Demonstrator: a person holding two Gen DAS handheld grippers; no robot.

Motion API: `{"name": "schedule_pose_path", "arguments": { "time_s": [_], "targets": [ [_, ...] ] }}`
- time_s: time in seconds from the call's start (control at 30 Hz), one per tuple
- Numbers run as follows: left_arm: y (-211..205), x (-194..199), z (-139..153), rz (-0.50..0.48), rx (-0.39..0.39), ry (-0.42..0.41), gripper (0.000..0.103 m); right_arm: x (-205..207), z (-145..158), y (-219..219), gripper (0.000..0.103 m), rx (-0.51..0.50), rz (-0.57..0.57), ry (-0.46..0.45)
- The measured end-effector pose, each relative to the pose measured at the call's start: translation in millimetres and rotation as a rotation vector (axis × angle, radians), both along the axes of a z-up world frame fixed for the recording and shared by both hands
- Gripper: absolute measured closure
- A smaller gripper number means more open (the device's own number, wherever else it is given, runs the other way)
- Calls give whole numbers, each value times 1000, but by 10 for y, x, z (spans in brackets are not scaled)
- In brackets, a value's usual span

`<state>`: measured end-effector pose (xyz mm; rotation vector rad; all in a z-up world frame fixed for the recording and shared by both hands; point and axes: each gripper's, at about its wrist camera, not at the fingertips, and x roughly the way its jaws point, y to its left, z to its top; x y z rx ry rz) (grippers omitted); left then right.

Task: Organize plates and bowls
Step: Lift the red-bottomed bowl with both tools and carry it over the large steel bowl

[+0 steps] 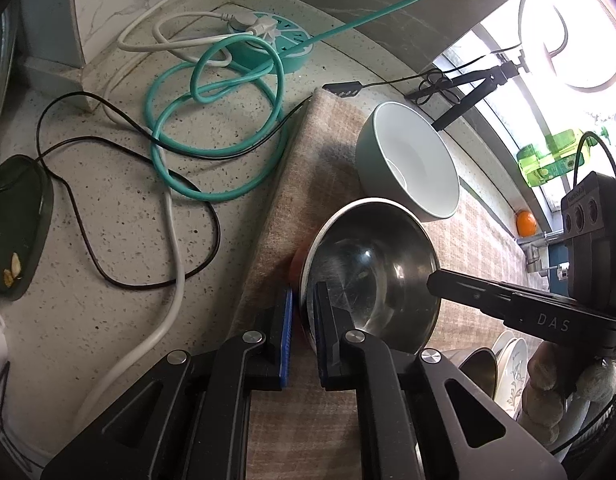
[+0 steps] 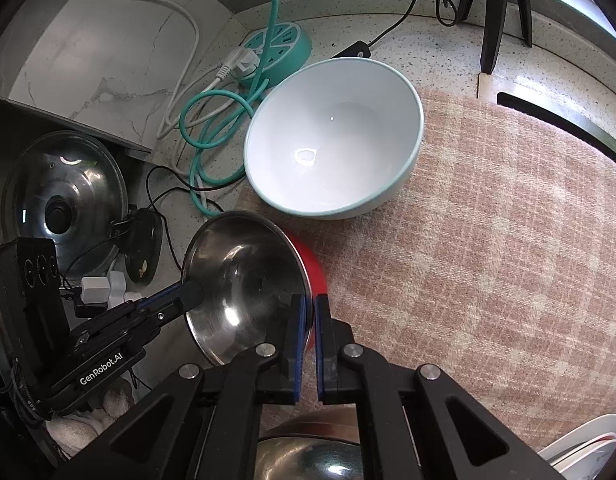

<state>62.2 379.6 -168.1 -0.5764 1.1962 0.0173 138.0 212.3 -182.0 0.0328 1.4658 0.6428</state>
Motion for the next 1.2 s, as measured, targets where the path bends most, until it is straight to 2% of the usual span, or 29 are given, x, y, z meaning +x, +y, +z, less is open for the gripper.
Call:
{"name": "schedule_pose_path", "arguments": {
  "time_s": [0.6, 1.2],
  "targets": [
    [-6, -65, 9, 10, 17, -3, 95, -55, 45, 62, 99, -18, 5, -16],
    [-42, -162, 179, 15, 47, -35, 94, -106, 209, 42, 99, 8, 14, -35]
  ]
}}
